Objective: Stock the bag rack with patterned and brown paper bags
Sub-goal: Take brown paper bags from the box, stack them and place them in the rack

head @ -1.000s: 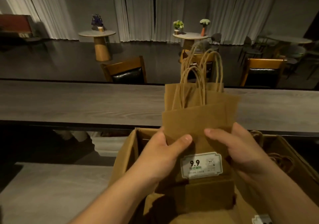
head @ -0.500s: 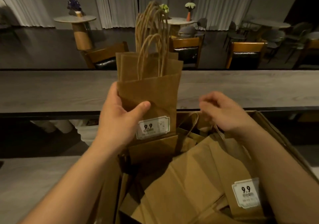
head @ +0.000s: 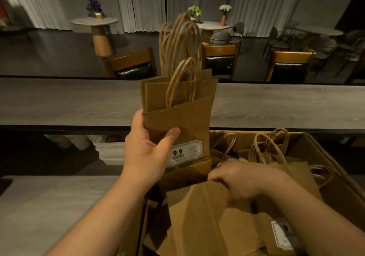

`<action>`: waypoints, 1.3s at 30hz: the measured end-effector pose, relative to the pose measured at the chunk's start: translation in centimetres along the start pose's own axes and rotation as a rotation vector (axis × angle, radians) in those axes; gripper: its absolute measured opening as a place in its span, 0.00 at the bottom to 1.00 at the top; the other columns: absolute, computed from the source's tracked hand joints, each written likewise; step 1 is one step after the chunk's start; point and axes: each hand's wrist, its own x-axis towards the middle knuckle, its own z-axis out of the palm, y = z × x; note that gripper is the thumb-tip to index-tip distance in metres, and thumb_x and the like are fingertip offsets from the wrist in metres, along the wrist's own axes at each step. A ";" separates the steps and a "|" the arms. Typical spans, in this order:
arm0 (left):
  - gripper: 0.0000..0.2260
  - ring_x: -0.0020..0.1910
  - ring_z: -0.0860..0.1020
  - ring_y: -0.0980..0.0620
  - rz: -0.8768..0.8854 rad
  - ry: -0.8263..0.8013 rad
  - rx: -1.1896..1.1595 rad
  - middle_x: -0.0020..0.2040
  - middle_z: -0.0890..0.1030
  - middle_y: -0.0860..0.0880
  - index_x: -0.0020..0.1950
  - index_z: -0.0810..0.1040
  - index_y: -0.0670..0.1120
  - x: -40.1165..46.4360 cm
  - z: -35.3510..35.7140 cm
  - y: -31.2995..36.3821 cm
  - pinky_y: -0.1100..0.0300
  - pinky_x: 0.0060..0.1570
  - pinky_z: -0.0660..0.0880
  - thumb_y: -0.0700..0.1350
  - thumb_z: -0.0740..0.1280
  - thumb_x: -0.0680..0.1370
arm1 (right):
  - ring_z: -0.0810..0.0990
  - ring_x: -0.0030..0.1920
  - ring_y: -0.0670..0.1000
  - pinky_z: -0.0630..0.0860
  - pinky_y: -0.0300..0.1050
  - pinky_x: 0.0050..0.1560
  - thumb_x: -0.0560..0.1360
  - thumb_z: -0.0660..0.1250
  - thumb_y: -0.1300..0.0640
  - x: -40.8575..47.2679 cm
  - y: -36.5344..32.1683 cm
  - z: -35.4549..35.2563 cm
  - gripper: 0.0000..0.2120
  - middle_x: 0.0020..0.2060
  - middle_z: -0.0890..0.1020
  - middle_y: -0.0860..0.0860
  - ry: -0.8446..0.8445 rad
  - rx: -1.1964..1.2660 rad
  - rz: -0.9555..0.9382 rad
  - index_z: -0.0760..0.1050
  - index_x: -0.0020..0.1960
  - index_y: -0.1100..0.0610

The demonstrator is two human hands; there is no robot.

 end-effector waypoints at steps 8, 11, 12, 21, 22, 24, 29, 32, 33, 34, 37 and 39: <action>0.39 0.58 0.72 0.79 -0.040 -0.163 0.099 0.59 0.71 0.78 0.75 0.51 0.65 0.3 -0.2 0.4 0.78 0.56 0.71 0.39 0.73 0.78 | 0.85 0.49 0.46 0.84 0.54 0.55 0.75 0.73 0.59 -2.1 2.0 -2.1 0.12 0.48 0.85 0.46 0.085 0.656 -0.201 0.81 0.51 0.42; 0.48 0.56 0.77 0.76 -0.050 -0.226 0.105 0.57 0.65 0.88 0.76 0.41 0.74 0.5 -0.5 0.8 0.64 0.62 0.77 0.34 0.69 0.80 | 0.86 0.54 0.52 0.82 0.52 0.56 0.74 0.73 0.59 -2.6 2.3 -2.6 0.16 0.52 0.86 0.50 0.298 1.054 -0.240 0.81 0.60 0.46; 0.50 0.59 0.78 0.71 -0.051 -0.233 0.103 0.60 0.67 0.85 0.73 0.41 0.80 0.5 -0.6 1.0 0.53 0.65 0.78 0.34 0.69 0.80 | 0.86 0.55 0.53 0.81 0.54 0.57 0.76 0.73 0.59 -2.6 2.3 -2.7 0.17 0.53 0.87 0.51 0.386 1.189 -0.225 0.79 0.63 0.48; 0.31 0.70 0.69 0.70 -0.112 -0.306 0.212 0.65 0.72 0.76 0.68 0.65 0.80 0.9 -0.6 0.4 0.50 0.76 0.67 0.41 0.64 0.84 | 0.83 0.61 0.55 0.79 0.62 0.64 0.82 0.65 0.63 -0.4 1.1 -2.2 0.20 0.60 0.85 0.50 0.776 1.638 0.008 0.70 0.71 0.47; 0.22 0.69 0.70 0.69 -0.145 -0.302 0.174 0.65 0.75 0.72 0.66 0.72 0.76 1.0 -0.5 0.3 0.48 0.75 0.68 0.46 0.62 0.84 | 0.83 0.61 0.55 0.78 0.64 0.64 0.82 0.67 0.61 -0.2 1.1 -2.1 0.24 0.61 0.84 0.50 0.766 1.580 0.021 0.66 0.71 0.41; 0.15 0.68 0.72 0.65 -0.179 -0.275 0.134 0.66 0.77 0.65 0.67 0.75 0.68 1.2 -0.4 0.1 0.46 0.73 0.70 0.60 0.60 0.81 | 0.84 0.59 0.55 0.80 0.63 0.61 0.81 0.69 0.61 -0.3 0.7 -2.0 0.35 0.62 0.82 0.52 0.773 1.502 0.005 0.54 0.69 0.28; 0.31 0.69 0.71 0.61 -0.208 -0.283 0.188 0.70 0.73 0.64 0.71 0.68 0.69 1.1 -0.3 0.1 0.49 0.69 0.73 0.75 0.64 0.69 | 0.84 0.58 0.52 0.84 0.55 0.53 0.82 0.66 0.64 -0.3 -0.4 -1.6 0.26 0.63 0.79 0.51 0.840 1.456 -0.157 0.64 0.58 0.31; 0.32 0.70 0.69 0.59 -0.258 -0.262 0.226 0.72 0.71 0.63 0.75 0.65 0.66 1.4 -0.4 0.2 0.52 0.68 0.71 0.68 0.70 0.72 | 0.86 0.52 0.48 0.84 0.48 0.48 0.83 0.64 0.62 -0.3 -0.8 -1.3 0.15 0.60 0.81 0.49 0.814 1.492 -0.159 0.72 0.55 0.40; 0.32 0.70 0.70 0.59 -0.274 -0.257 0.210 0.71 0.72 0.63 0.75 0.65 0.65 1.5 -0.5 0.0 0.51 0.69 0.71 0.65 0.71 0.73 | 0.86 0.51 0.49 0.84 0.49 0.48 0.83 0.63 0.62 -0.3 -0.8 -1.3 0.14 0.58 0.82 0.50 0.781 1.521 -0.155 0.75 0.56 0.42; 0.33 0.69 0.72 0.58 -0.290 -0.257 0.192 0.69 0.73 0.63 0.76 0.65 0.65 1.6 -0.5 0.1 0.49 0.69 0.72 0.62 0.72 0.74 | 0.86 0.52 0.50 0.84 0.48 0.48 0.83 0.62 0.62 -0.4 -0.6 -1.3 0.15 0.57 0.84 0.50 0.734 1.547 -0.170 0.77 0.57 0.43; 0.32 0.67 0.73 0.59 -0.305 -0.245 0.162 0.66 0.74 0.65 0.77 0.64 0.64 1.7 -0.7 0.1 0.45 0.69 0.73 0.57 0.73 0.76 | 0.84 0.60 0.44 0.83 0.41 0.53 0.83 0.60 0.70 -1.0 0.2 -1.1 0.25 0.59 0.84 0.42 0.660 1.375 -0.287 0.75 0.67 0.43; 0.31 0.68 0.71 0.59 -0.305 -0.227 0.177 0.65 0.73 0.66 0.77 0.64 0.64 1.8 -0.6 -0.1 0.45 0.71 0.71 0.54 0.73 0.77 | 0.78 0.67 0.38 0.79 0.39 0.63 0.81 0.65 0.69 -0.9 0.9 -0.8 0.31 0.65 0.79 0.35 0.701 1.041 -0.319 0.70 0.71 0.36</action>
